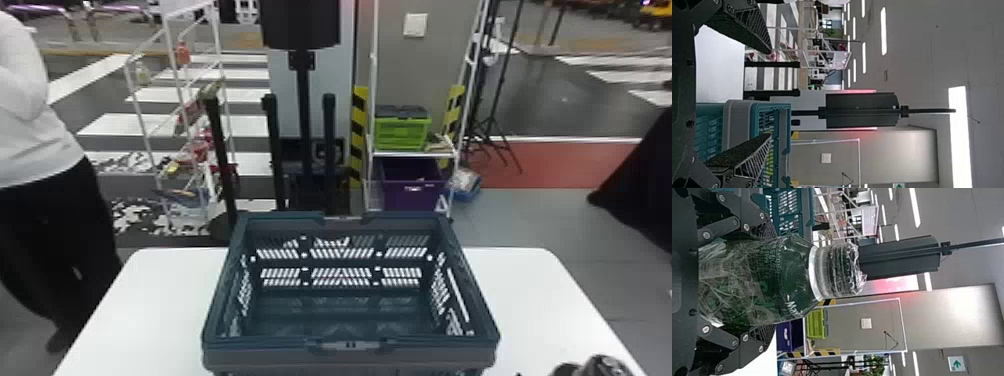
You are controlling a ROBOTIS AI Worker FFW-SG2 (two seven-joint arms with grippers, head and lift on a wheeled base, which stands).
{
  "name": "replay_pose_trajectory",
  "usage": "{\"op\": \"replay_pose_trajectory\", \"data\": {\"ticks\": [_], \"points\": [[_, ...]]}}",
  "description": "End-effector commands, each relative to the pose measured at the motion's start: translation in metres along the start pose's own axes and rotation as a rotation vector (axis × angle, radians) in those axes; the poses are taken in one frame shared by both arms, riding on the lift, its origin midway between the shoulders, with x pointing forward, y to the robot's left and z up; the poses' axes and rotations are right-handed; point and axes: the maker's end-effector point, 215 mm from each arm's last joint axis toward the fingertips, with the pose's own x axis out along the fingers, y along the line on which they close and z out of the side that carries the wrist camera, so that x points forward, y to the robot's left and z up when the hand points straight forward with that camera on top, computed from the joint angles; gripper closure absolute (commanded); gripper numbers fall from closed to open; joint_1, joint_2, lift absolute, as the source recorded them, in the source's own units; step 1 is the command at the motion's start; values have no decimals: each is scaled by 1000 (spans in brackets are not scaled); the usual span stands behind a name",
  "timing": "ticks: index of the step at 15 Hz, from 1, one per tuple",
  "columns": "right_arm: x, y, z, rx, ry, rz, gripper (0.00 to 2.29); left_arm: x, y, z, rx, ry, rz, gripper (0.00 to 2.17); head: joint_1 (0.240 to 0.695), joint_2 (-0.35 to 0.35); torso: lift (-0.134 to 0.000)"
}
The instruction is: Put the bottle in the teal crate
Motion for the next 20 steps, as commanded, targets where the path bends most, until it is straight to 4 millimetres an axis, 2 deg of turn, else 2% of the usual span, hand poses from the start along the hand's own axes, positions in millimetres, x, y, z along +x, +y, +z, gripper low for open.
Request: {"op": "replay_pose_trajectory", "data": {"ticks": [1, 9, 12, 16, 20], "points": [[0, 1, -1, 1, 1, 1, 1899, -1, 0, 0, 0, 2, 0, 140, 499, 0, 0], [0, 1, 3, 1, -5, 2, 1899, -4, 1, 2, -5, -5, 2, 140, 499, 0, 0], [5, 5, 17, -4, -23, 9, 1899, -4, 0, 3, -5, -7, 0, 140, 499, 0, 0], [34, 14, 23, 2, 32, 32, 1899, -10, 0, 9, -13, -24, -3, 140, 499, 0, 0], [75, 28, 20, -10, 117, 56, 1899, -14, 8, 12, -6, -32, 6, 140, 499, 0, 0]]}}
